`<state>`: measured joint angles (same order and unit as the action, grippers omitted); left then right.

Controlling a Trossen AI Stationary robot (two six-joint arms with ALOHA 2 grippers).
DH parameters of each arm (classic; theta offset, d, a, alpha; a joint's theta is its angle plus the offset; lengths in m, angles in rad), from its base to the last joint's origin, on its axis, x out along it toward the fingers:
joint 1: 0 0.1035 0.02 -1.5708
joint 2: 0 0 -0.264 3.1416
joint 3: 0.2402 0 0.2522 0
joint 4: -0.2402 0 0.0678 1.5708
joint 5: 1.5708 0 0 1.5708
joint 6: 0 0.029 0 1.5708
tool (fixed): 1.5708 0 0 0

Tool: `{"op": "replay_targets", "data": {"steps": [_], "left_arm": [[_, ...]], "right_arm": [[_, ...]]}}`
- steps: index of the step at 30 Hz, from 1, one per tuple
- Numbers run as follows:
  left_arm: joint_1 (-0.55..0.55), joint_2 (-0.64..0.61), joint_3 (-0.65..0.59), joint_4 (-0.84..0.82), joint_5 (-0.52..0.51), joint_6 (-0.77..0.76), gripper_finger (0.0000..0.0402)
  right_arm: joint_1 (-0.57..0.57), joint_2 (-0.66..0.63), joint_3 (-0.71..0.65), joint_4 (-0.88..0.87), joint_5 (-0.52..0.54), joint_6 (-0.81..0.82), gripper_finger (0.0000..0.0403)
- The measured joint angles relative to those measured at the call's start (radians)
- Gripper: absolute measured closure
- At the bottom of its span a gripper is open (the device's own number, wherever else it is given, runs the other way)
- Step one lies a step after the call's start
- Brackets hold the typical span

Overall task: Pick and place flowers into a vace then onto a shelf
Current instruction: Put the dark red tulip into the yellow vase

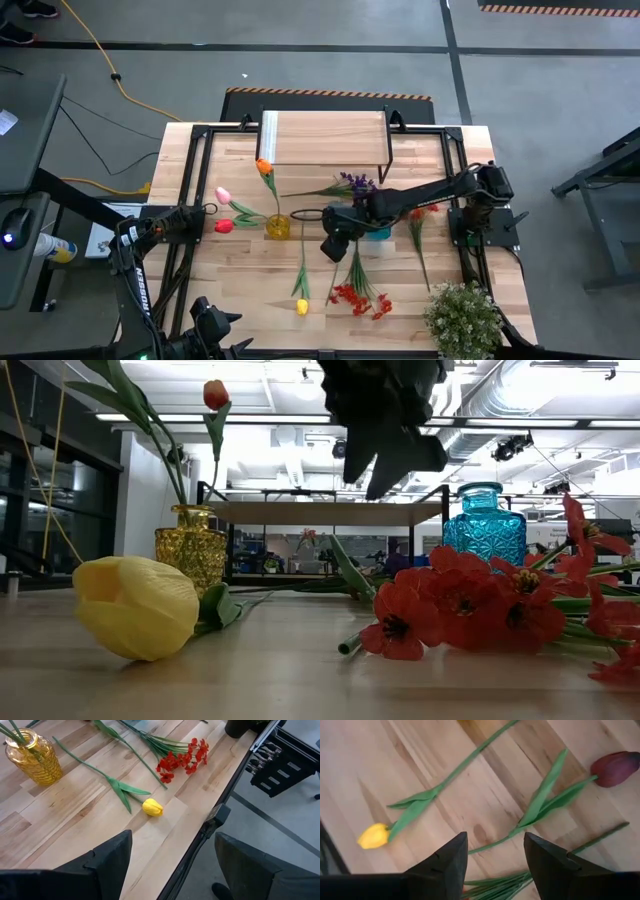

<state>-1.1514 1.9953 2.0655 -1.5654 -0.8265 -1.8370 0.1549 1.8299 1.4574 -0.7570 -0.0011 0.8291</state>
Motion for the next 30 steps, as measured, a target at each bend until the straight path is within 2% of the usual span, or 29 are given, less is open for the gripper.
{"op": "replay_targets", "data": {"steps": [15, 30], "left_arm": [[0.000, 0.000, 0.000, 0.004, 0.000, 0.000, 0.0085], [0.000, 0.000, 0.000, 0.005, 0.000, 0.000, 0.0085]], "right_arm": [[-0.020, 0.128, 0.000, -0.032, -0.035, 0.005, 0.0214], [-0.044, 0.182, 0.000, -0.037, -0.037, 0.008, 0.0213]]}}
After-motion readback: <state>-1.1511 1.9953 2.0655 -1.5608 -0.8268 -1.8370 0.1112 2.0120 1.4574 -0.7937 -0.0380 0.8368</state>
